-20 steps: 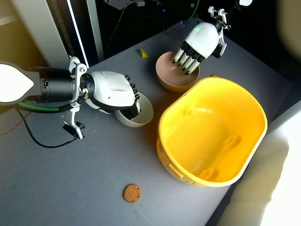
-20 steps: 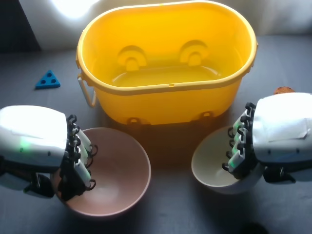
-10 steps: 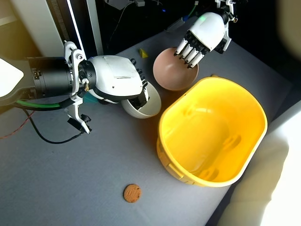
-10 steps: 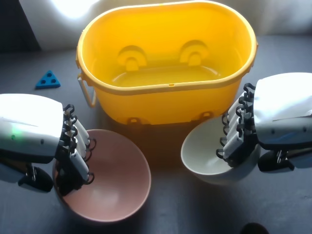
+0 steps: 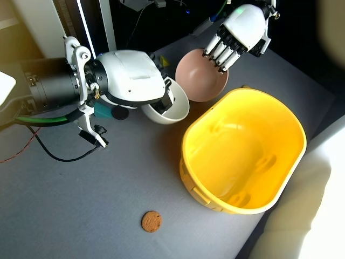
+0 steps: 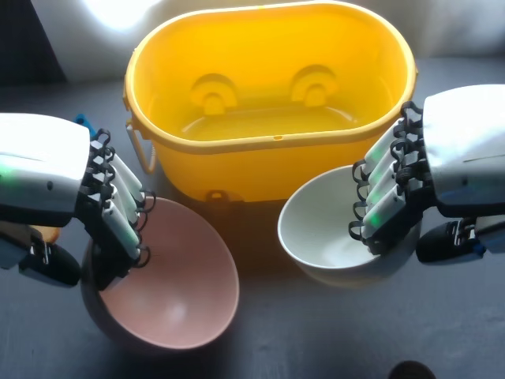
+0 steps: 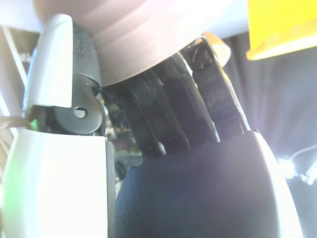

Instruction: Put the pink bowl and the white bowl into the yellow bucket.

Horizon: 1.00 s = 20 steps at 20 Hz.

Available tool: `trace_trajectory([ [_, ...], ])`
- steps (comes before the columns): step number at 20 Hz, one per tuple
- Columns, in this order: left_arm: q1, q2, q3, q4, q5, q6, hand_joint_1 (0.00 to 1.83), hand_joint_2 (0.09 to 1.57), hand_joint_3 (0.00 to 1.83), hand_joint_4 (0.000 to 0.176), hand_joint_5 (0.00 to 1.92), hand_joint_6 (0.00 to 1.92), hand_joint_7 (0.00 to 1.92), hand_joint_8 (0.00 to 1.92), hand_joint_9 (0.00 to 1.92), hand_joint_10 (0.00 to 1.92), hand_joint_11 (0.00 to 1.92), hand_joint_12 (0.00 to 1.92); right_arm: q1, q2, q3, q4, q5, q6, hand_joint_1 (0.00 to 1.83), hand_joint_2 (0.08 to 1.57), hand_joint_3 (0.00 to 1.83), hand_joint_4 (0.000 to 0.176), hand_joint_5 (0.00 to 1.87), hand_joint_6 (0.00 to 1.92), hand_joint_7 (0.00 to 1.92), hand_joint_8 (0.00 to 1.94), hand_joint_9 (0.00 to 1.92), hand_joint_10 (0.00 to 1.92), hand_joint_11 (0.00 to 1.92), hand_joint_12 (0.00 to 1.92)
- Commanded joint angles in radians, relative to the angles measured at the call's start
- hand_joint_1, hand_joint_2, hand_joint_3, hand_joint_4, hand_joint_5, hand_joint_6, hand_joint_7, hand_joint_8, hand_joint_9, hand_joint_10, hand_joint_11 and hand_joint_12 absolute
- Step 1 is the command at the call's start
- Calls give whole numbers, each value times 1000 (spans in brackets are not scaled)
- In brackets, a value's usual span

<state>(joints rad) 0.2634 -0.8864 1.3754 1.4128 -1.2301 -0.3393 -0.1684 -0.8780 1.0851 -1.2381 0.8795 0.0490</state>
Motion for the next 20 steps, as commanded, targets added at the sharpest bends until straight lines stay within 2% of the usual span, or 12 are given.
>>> trace_trajectory([
  [1,-20,17,7,-79,-71,-10,1381,1085,0,0,940,1031,1118,733,954,1067,760,1009,19,14,0,74,80,2,1385,1082,1,0,947,960,1042,844,1032,1051,863,1140],
  [5,-58,21,28,-79,-95,-39,1382,1082,0,0,943,1078,1124,693,972,1022,781,992,39,14,6,74,93,1,1387,1074,1,0,972,933,1068,815,1031,1032,865,1124],
  [9,-106,20,55,-80,-120,-75,1382,1078,1,0,949,1045,1143,659,969,1038,788,1002,55,13,10,75,93,-34,1388,1069,0,0,1001,902,1095,763,1017,1039,878,1115],
  [10,-119,21,61,-80,-128,-83,1381,1082,0,0,946,1053,1132,680,960,1044,792,997,57,13,10,79,93,-57,1392,1058,0,0,1021,866,1125,707,1045,1002,901,1096],
  [13,-152,24,79,-113,-143,-114,1382,1082,0,0,927,1070,1139,665,975,1035,793,970,57,13,15,134,93,-143,1392,1058,0,0,1021,862,1118,711,1056,998,899,1094],
  [14,-157,23,85,-121,-146,-119,1384,1074,0,0,949,1035,1157,634,990,1010,828,945,58,13,19,149,93,-163,1386,1073,4,0,986,925,1066,795,1018,1054,867,1123],
  [16,-171,18,102,-132,-154,-135,1385,1075,1,0,940,1017,1153,672,985,1023,824,944,61,12,24,154,89,-198,1389,1068,0,0,1005,895,1090,767,1026,1030,894,1113],
  [17,-179,17,107,-133,-158,-141,1386,1072,0,0,941,1010,1157,677,1001,997,832,936,61,12,24,163,88,-216,1385,1078,3,0,983,930,1058,823,997,1075,864,1141],
  [19,-200,19,113,-140,-172,-153,1384,1076,0,0,938,1026,1149,684,987,1012,825,938,60,9,24,197,85,-307,1381,1093,0,0,958,971,1028,873,970,1115,834,1176],
  [20,-212,19,118,-144,-179,-158,1385,1070,0,0,959,996,1170,651,994,997,835,948,59,7,25,211,82,-343,1386,1077,0,0,991,918,1063,806,1013,1059,868,1152],
])
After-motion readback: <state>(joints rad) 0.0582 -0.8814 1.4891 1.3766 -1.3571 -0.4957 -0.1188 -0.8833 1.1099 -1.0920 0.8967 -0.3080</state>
